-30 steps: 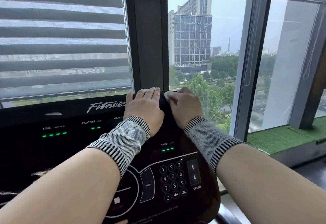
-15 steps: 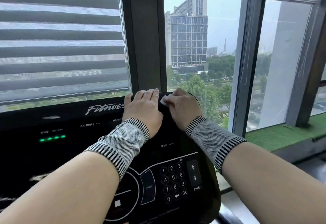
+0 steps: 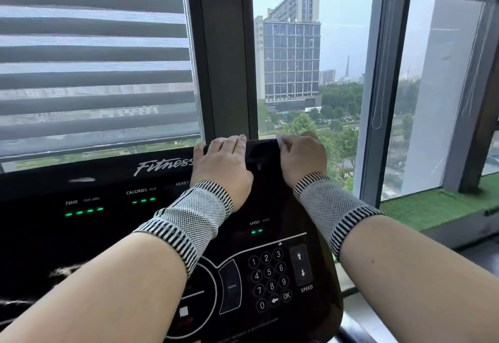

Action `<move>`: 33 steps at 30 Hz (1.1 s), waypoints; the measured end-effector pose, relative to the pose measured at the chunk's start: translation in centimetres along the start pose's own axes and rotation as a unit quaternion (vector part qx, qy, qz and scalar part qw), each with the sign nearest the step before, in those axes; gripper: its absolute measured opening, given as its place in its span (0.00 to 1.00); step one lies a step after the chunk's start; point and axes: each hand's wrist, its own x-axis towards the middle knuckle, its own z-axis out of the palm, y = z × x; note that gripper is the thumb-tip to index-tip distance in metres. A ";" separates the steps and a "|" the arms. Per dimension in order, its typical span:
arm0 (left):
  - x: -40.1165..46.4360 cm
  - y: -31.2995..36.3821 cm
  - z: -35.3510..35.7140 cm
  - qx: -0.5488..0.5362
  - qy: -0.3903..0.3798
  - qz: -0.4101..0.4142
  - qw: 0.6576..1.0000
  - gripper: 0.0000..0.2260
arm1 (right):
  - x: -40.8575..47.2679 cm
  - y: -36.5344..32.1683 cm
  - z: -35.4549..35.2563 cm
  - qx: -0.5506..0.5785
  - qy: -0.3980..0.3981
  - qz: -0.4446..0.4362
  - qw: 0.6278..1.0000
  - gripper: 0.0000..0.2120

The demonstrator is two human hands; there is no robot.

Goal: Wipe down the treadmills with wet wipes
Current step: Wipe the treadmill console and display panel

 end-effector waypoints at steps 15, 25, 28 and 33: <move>-0.8 -2.8 -1.7 0.005 -0.010 -0.037 0.999 0.29 | 0.1 -0.7 -0.1 0.003 -0.019 0.001 1.000 0.10; -1.8 -3.6 -1.4 0.034 -0.018 -0.019 0.999 0.29 | -0.5 -1.5 0.7 0.026 -0.001 0.023 0.999 0.11; -1.8 -3.5 -1.2 0.031 -0.008 -0.023 0.999 0.29 | -1.7 -2.9 1.3 0.020 -0.036 -0.061 0.997 0.12; -1.8 -3.6 -1.3 0.017 -0.014 -0.021 1.000 0.29 | -1.0 -1.7 0.8 0.035 0.009 0.040 0.999 0.12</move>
